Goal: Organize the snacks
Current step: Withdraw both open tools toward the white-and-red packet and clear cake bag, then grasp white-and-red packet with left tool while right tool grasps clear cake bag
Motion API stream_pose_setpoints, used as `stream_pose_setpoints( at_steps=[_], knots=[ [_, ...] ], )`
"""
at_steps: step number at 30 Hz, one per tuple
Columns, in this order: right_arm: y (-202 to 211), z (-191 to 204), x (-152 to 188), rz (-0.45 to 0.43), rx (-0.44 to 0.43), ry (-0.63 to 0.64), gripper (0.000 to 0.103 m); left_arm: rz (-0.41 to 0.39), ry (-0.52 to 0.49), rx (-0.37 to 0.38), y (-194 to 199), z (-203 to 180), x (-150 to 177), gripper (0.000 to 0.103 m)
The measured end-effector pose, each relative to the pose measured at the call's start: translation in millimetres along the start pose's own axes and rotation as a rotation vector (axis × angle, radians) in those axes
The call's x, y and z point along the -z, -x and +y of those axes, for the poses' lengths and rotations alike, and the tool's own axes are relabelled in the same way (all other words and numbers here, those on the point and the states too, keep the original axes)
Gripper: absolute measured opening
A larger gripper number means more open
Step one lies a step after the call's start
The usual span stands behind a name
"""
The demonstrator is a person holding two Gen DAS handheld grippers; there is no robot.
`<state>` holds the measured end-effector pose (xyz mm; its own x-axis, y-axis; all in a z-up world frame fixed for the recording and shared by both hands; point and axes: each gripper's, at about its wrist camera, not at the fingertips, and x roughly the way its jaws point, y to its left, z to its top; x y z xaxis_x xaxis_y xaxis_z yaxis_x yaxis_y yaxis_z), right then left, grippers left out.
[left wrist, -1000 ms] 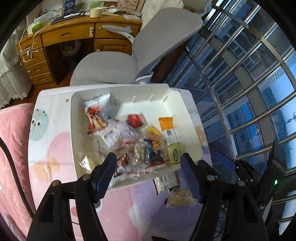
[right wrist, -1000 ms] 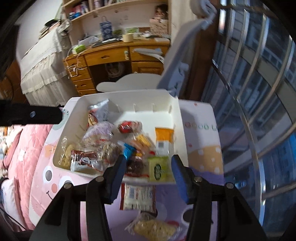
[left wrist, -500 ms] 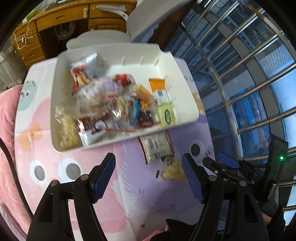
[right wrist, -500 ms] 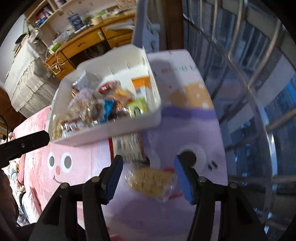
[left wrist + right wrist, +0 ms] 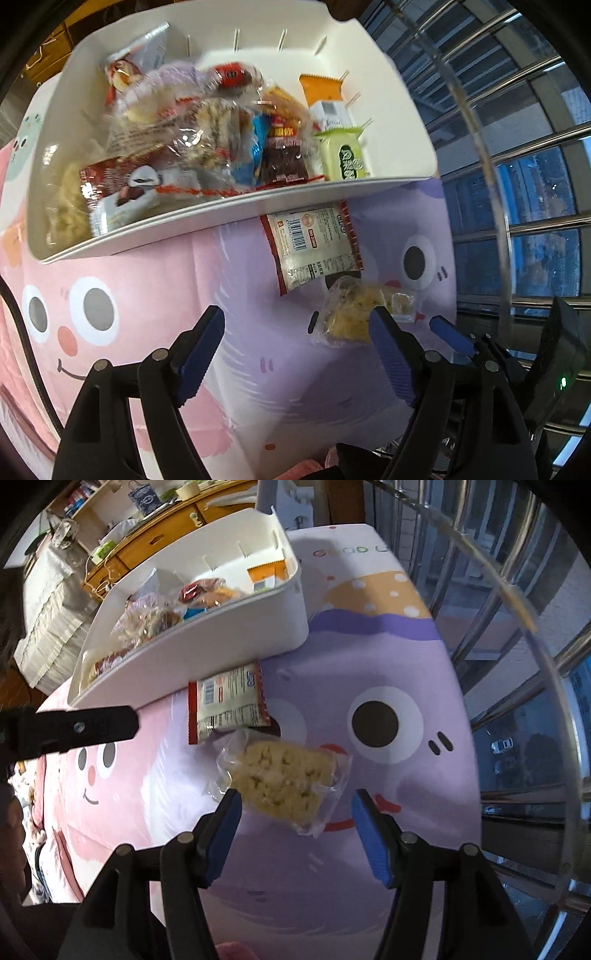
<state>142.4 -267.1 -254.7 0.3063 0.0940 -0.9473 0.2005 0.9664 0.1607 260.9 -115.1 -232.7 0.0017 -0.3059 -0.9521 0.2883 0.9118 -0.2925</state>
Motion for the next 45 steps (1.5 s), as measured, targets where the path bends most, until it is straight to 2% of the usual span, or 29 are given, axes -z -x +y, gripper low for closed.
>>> stream_pose_setpoints(
  at_steps=[3,8,12,15,21,25,30,36,40,42,45],
  knots=[
    [-4.4,2.4,2.3,-0.023,-0.002,0.062,0.069,0.013,0.007,-0.027,-13.5,-1.9,-6.7,0.082],
    [-8.6,7.8,4.4,-0.074,-0.008,0.211,0.070,0.034,0.034,-0.054,-35.1,-7.1,-16.0,0.084],
    [-14.1,12.4,7.3,-0.117,-0.014,0.344,0.075,0.046,0.041,-0.093,-52.5,-11.6,-23.4,0.084],
    [-17.8,11.8,6.5,-0.117,-0.066,0.385,0.077,0.045,0.050,-0.110,-60.8,-13.1,-28.3,0.084],
    [-24.8,12.0,6.8,-0.160,-0.111,0.477,0.078,0.037,0.054,-0.140,-75.4,-16.6,-35.0,0.084],
    [-29.7,12.2,5.5,-0.182,-0.128,0.536,0.080,0.044,0.059,-0.162,-86.9,-24.1,-41.3,0.084],
    [-37.9,15.8,6.4,-0.181,-0.151,0.622,0.086,0.036,0.049,-0.173,-97.6,-38.2,-48.3,0.084],
    [-46.9,22.1,10.4,-0.163,-0.165,0.675,0.087,0.026,0.022,-0.215,-109.8,-61.3,-54.4,0.085],
    [-52.5,25.0,13.8,-0.160,-0.149,0.686,0.087,0.024,0.008,-0.222,-109.5,-72.2,-55.4,0.077],
    [-51.9,24.8,14.9,-0.166,-0.155,0.672,0.087,0.013,-0.017,-0.219,-107.8,-81.8,-57.4,0.066],
    [-50.8,23.5,17.7,-0.180,-0.140,0.663,0.086,0.001,-0.030,-0.228,-110.1,-92.0,-62.2,0.062]
  ],
)
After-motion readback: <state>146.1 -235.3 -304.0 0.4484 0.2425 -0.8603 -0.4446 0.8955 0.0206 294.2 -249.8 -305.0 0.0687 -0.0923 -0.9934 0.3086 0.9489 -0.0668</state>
